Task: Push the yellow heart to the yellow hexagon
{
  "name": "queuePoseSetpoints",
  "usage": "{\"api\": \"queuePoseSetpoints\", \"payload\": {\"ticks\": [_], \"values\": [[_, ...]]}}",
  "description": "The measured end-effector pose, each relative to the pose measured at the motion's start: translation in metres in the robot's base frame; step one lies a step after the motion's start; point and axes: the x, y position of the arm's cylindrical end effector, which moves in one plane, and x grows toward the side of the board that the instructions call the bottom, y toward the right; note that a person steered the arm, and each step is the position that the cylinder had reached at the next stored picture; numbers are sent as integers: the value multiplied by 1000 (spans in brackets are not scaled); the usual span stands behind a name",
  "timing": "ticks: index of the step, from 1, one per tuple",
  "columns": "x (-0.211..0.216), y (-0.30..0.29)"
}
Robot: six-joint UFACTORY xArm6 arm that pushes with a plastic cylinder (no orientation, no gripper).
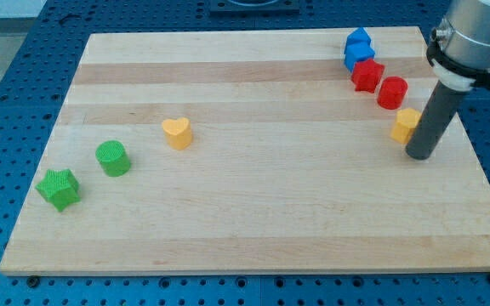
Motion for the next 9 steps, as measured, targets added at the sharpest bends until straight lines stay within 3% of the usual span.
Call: {"api": "queuePoseSetpoints", "payload": {"ticks": [2,4,7,9], "values": [[-20,0],[-3,-7],[-21,-143],[-68,-236]]}}
